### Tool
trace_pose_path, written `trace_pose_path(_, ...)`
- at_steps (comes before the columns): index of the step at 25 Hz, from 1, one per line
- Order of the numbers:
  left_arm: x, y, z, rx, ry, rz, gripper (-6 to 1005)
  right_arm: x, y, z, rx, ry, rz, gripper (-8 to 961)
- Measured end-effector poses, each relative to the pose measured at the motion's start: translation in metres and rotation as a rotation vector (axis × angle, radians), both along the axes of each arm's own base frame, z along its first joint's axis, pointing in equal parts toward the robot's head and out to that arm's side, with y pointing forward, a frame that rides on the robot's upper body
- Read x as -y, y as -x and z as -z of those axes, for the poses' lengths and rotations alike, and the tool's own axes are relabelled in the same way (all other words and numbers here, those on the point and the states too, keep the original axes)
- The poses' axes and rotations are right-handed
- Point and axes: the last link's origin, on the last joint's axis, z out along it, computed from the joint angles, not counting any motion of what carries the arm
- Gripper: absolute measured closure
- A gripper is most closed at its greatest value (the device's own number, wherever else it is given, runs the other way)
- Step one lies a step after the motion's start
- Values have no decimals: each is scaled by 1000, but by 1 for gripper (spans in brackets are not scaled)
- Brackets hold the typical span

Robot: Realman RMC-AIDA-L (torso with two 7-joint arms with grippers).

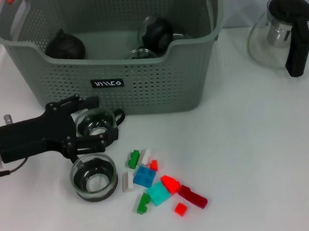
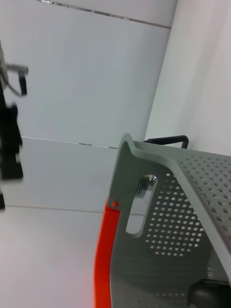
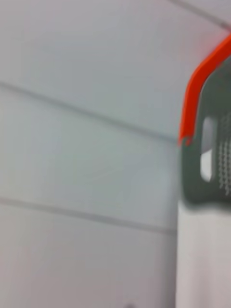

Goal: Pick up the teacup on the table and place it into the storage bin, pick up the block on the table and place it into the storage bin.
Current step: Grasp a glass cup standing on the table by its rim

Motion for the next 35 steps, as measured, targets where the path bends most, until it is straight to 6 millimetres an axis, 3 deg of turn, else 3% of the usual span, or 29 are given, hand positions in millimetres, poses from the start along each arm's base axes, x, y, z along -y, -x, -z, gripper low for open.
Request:
trace_pose_path(3, 0, 1, -1, -2, -1, 0, 107, 23, -18, 2, -17, 70, -11, 327)
trace_pose_path(9, 1, 0, -4, -8, 8, 13, 108, 71, -53, 20, 11, 232, -67, 137)
trace_pose_path(16, 3, 2, -6, -37, 21, 21, 108, 104, -98, 42, 41, 382, -57, 137)
trace_pose_path(23, 2, 12, -16, -169, 76, -41, 109, 108, -118, 56, 35, 460, 19, 140)
trace_pose_path(29, -1, 16, -37, -291, 144, -174, 110, 97, -117, 65, 47, 472, 42, 142)
trace_pose_path(35, 0, 7, -57, -357, 223, -350, 110, 88, -110, 66, 67, 464, 34, 146)
